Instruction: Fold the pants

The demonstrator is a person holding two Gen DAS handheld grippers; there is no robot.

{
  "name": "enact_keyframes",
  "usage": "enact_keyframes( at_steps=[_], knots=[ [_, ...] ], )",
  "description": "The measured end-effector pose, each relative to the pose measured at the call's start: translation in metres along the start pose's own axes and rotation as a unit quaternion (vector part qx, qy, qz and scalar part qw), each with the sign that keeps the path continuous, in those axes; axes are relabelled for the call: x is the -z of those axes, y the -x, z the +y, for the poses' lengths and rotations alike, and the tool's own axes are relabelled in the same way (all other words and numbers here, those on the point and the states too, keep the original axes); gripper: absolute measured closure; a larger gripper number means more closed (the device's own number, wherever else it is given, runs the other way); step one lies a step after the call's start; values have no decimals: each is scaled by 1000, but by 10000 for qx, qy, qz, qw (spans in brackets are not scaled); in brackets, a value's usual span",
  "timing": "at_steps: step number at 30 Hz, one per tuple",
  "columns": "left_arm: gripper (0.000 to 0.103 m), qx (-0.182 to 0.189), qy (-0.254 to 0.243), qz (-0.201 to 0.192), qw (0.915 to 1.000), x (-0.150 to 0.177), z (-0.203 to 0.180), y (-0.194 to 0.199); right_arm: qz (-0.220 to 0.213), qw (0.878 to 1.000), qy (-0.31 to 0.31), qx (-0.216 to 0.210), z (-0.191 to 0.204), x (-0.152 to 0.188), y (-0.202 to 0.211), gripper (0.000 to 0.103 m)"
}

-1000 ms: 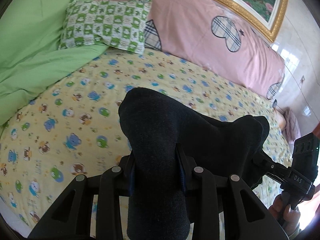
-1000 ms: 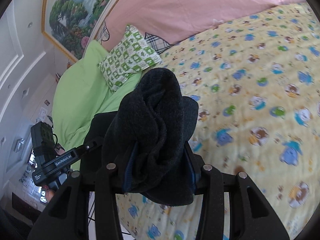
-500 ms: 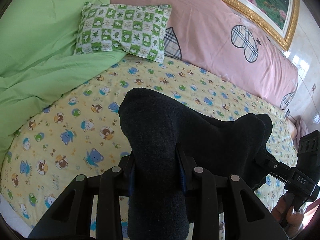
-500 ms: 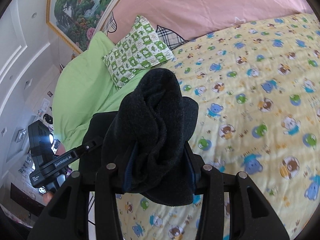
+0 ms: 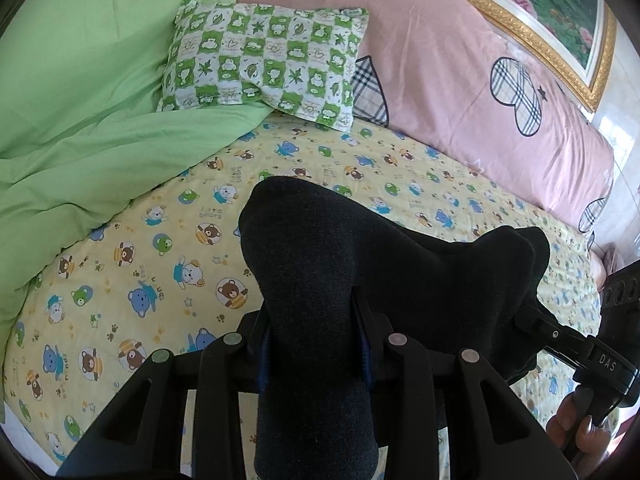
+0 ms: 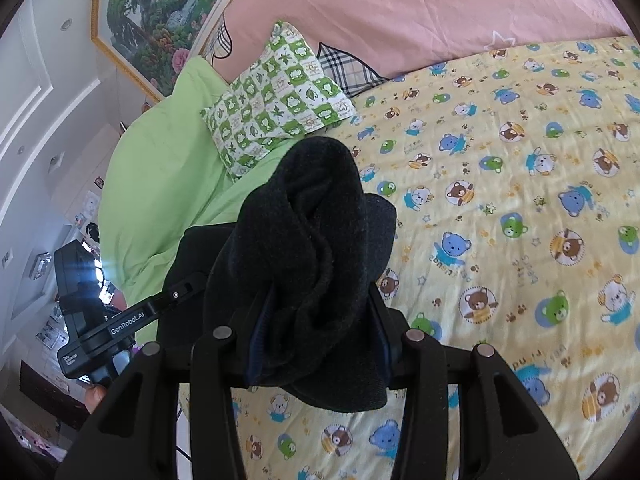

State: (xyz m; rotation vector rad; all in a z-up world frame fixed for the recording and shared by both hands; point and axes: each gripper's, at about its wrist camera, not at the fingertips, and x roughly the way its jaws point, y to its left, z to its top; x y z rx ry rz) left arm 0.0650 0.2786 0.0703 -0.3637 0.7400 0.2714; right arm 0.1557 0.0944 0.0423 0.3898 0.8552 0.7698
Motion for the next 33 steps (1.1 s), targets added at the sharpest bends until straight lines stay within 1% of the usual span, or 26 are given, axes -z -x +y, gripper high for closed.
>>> enact_keyframes(
  at_steps=[15,22,25,28,30,31,32,33],
  knots=[
    [70,-190,151,81,9997,-13,13,-28,126,9998,139,23,-3,-22,-35,58],
    [70,-266,167,129,9994,-15,16,-39,203,9997,105,39,-8,-24,-47,58],
    [69,-283,162,210,9992,-12,18,-44,253,9996,72,54,-11,-22,-53,58],
    [69,-301,120,348,9989,-5,19,-54,377,9991,-8,194,-17,-18,-60,57],
    [68,-318,120,359,9988,-2,22,-58,471,9983,-22,338,-20,-14,-65,55],
    [66,-315,125,364,9988,0,23,-59,508,9977,-10,453,-22,-12,-68,54],
    [61,-331,133,367,9987,1,25,-60,527,9972,-5,532,-24,-11,-69,54],
    [59,-358,130,360,9986,3,27,-61,539,9967,5,608,-27,-9,-70,53]
  ],
)
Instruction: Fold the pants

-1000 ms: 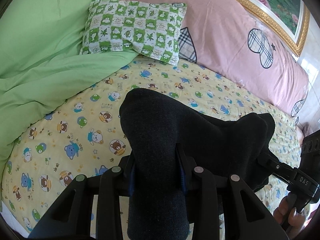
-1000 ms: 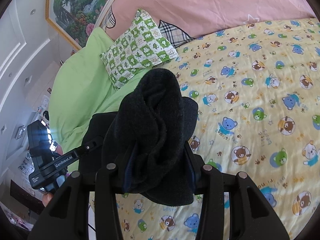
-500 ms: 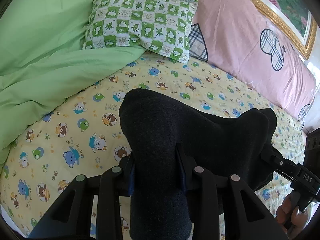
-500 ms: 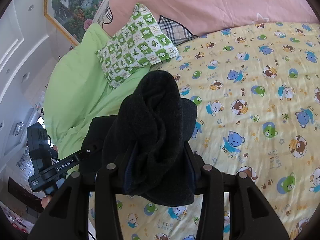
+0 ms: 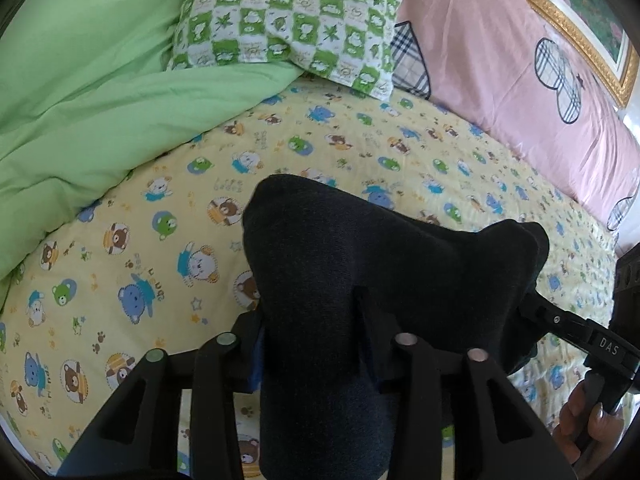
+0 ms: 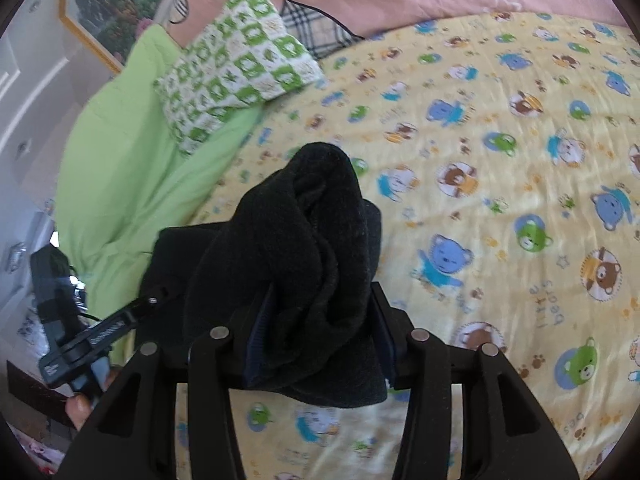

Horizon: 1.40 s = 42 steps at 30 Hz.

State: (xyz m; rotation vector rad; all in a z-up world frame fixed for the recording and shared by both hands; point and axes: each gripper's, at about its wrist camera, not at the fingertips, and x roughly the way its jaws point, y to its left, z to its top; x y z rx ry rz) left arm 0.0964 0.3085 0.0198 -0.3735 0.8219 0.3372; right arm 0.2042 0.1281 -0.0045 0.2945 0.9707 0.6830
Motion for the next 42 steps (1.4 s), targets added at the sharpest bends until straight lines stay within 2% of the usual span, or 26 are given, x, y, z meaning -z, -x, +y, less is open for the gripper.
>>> enact_keyframes(
  at_steps=[3,4,7,10,15,21,23,29,35,42],
  knots=[
    [48,-144,-34,-42,9999,6,6,-4,-75,9996,150,208,-5,2,0,50],
    [40,-218,-38,-47,9997,9,9,-6,-136,9990,240,357,-6,2,0,44],
    [37,-146,38,-70,9999,14,15,-9,-209,9974,386,573,-12,5,0,35],
    [31,-251,27,-97,9996,18,17,-11,-279,9970,458,554,-18,8,-2,33],
    [30,-350,-54,-152,9993,21,14,-6,-428,9942,603,782,-17,13,0,27],
    [27,-527,-228,-201,9981,28,11,7,-563,9933,454,901,-23,16,8,26],
    [23,-572,-233,-201,9979,31,13,10,-611,9919,469,1007,-22,18,12,26],
    [23,-660,-295,-246,9971,36,12,22,-728,9845,740,1414,-6,22,21,26],
    [22,-910,-442,-372,9942,40,7,30,-756,9851,1058,1126,19,26,29,25],
    [21,-935,-500,-364,9937,40,7,38,-663,9836,1464,822,52,31,29,24]
  ],
)
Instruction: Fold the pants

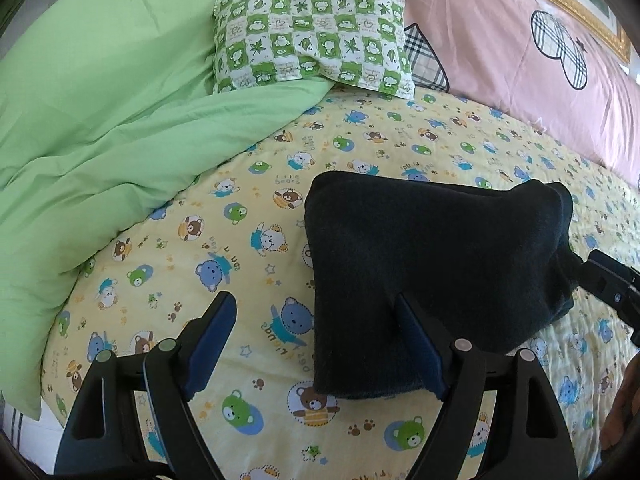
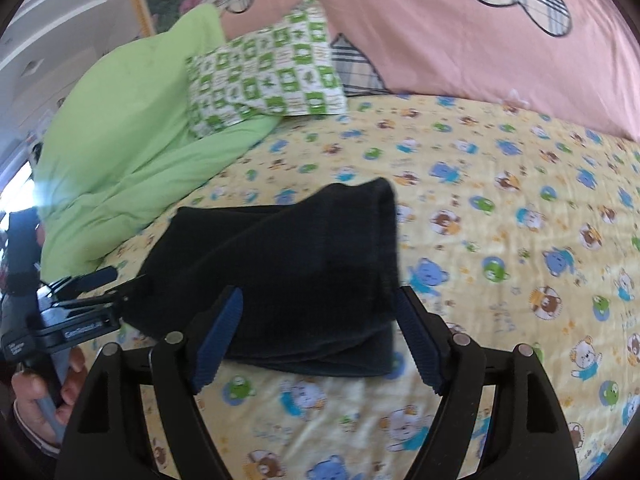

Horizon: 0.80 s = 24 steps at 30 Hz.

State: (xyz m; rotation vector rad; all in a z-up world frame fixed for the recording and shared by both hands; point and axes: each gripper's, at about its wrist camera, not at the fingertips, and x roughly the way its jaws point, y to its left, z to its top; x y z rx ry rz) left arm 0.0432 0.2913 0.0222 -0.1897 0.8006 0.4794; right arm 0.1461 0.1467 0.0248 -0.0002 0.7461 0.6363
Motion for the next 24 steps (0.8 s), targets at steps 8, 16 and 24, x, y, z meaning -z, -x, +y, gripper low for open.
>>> enact_keyframes(
  at_steps=[8,16,24],
  knots=[
    [20,-129,-169,-113,9997,8,0,12,92,9988,446,-161,25,5,0,23],
    [17,-49,-247,-250,9994,19,-1,18,135,9967,753,-256,38,13,-3,15],
    [15,-54,-303,-297,9991,24,-4,16,230,9970,705,-244,36,22,-11,14]
  ],
)
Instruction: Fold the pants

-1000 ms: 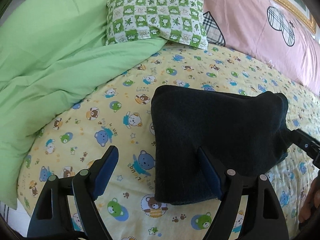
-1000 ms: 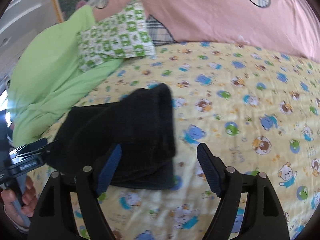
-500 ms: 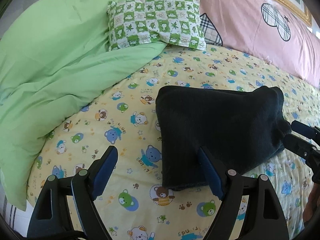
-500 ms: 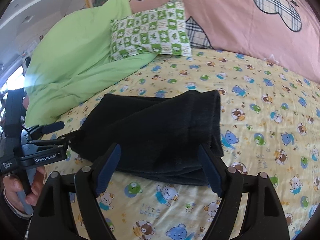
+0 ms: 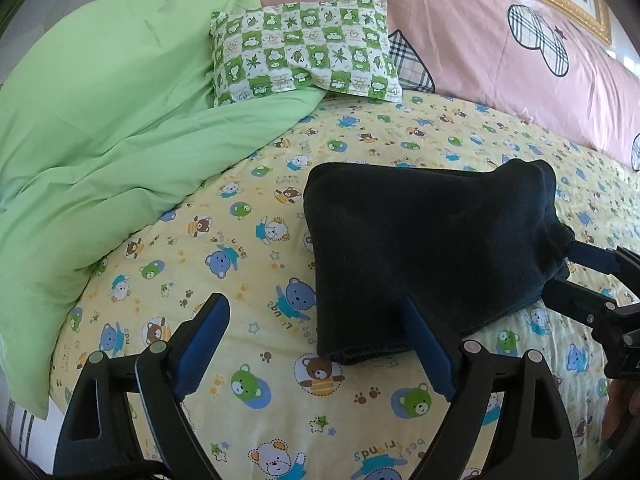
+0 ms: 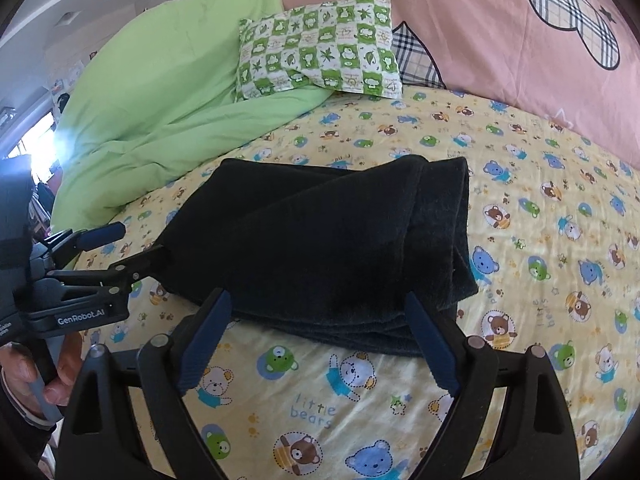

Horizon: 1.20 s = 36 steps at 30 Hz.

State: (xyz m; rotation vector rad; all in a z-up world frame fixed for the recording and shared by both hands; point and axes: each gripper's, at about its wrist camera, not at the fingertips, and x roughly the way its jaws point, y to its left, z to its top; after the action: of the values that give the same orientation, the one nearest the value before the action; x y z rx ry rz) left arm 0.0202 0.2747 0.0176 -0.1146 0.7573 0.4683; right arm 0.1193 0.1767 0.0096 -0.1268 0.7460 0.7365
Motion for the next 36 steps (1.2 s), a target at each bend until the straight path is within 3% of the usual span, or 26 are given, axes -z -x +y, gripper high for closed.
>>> enact_keyframes(
  at_steps=[36],
  knots=[
    [11,-28,-78,8,10000,2,-1,-5,12,10000,34,3,0,1,-3,10]
  ],
)
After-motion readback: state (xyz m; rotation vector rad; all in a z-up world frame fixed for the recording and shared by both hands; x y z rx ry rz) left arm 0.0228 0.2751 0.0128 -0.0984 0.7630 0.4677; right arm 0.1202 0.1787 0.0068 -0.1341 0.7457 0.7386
